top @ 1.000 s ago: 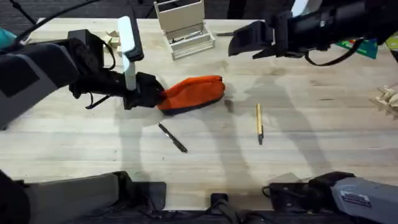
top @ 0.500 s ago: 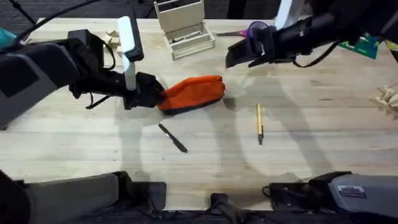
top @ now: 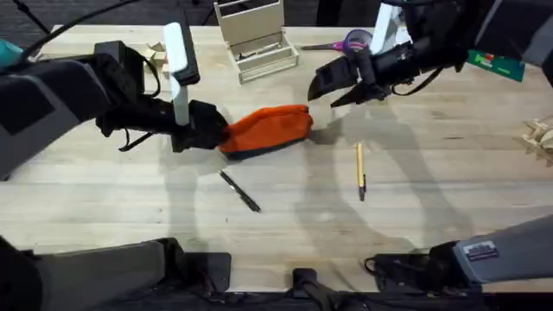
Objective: Unzip the bag, pick up the pens from the table one at a time and place them inside, then zip the bag closed.
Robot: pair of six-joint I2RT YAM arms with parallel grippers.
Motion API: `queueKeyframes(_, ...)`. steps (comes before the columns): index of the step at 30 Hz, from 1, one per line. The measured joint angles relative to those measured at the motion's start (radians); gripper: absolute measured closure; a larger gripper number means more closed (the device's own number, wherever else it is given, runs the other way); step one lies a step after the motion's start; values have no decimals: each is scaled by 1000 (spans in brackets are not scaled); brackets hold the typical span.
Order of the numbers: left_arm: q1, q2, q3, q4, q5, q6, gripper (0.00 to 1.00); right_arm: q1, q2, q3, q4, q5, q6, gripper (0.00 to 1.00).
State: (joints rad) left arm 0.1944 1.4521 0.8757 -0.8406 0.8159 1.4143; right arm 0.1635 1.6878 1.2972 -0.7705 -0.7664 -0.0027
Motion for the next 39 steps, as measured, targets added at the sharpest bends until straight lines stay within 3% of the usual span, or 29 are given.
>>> queueKeyframes(10,0,0,0,0,0,0,958,-84,53,0,12,-47,-10,4)
queueKeyframes(39,0,0,0,0,0,0,959,-52,52,0,15,-61,-10,5)
